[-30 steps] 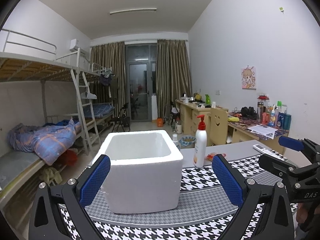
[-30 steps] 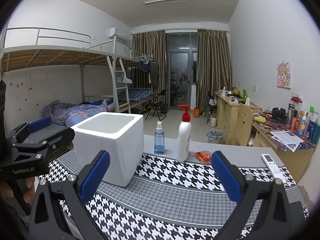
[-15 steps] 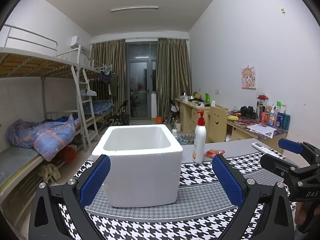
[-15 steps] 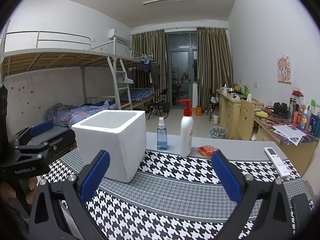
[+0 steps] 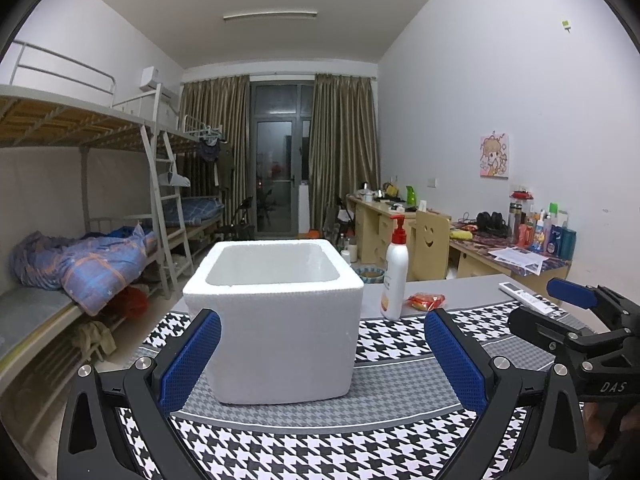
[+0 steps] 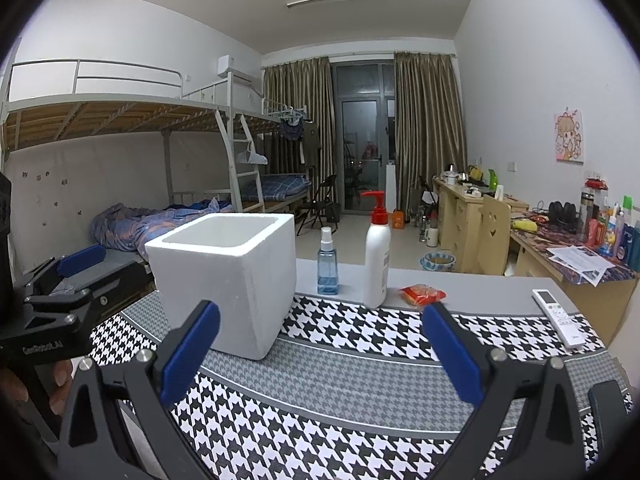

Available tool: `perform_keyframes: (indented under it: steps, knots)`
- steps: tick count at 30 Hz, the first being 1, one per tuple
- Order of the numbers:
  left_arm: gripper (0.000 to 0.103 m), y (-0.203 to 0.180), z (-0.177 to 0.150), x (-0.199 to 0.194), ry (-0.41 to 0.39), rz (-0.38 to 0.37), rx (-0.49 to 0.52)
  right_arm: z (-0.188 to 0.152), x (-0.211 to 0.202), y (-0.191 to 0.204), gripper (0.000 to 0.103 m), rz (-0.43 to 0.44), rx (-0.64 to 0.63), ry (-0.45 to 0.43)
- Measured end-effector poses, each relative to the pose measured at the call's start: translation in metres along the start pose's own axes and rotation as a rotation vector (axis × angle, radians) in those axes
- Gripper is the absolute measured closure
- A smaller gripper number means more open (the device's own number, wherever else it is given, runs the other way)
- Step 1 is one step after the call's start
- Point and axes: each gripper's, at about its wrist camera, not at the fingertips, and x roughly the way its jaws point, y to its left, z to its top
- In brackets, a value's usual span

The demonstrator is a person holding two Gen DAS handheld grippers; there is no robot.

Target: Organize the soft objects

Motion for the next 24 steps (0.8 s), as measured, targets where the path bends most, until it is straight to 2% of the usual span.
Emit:
perform_keyframes:
  steps: [13, 24]
  knots:
    - [0.001, 0.0037, -0.0069, -0.0009, 0.004, 0.045, 0.001, -0.006, -0.0043, 0.0006, 0.001, -0.042, 0.001, -0.001]
    - [0.001, 0.0062, -0.0085, 0.0018, 0.026, 0.045, 0.003, -0.0057, -0.0023, -0.0034, 0.001, -0.027, 0.018, 0.004]
